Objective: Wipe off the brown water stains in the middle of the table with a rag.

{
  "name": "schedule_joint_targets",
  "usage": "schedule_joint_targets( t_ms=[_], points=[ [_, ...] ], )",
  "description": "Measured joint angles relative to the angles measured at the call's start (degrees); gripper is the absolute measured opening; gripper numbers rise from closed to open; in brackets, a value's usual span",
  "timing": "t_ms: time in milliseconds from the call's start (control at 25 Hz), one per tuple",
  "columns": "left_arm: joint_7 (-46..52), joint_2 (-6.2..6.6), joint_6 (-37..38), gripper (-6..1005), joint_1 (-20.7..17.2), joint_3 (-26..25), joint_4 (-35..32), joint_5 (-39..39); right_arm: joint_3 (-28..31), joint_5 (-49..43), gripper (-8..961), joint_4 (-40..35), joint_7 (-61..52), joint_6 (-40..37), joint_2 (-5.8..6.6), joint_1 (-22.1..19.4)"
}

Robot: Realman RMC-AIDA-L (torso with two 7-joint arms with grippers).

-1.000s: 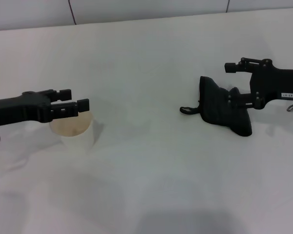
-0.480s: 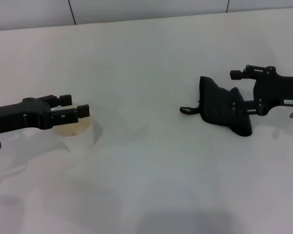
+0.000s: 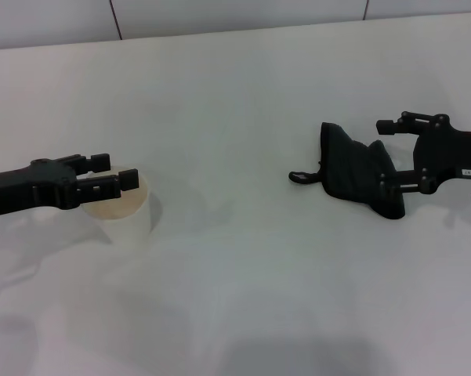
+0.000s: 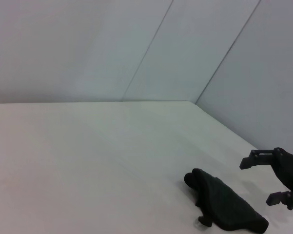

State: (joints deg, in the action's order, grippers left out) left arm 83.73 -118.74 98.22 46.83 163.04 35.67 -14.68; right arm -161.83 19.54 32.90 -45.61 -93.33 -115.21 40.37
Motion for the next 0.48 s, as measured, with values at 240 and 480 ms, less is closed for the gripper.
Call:
schedule_joint_targets(
  t_ms=[240,480],
  points=[
    [0.12,0.0,0.0,874,0.02,0.0,-0.03,0.0,0.02,-0.05,855,-0.08,0.08,-0.06,-0.02,-0.03],
    [0.13,0.0,-0.33,874,0.07,0.0,-0.08,0.0,0.02,-0.13,855,-0.12,-0.08,-0.06,-0.02,0.0]
  ],
)
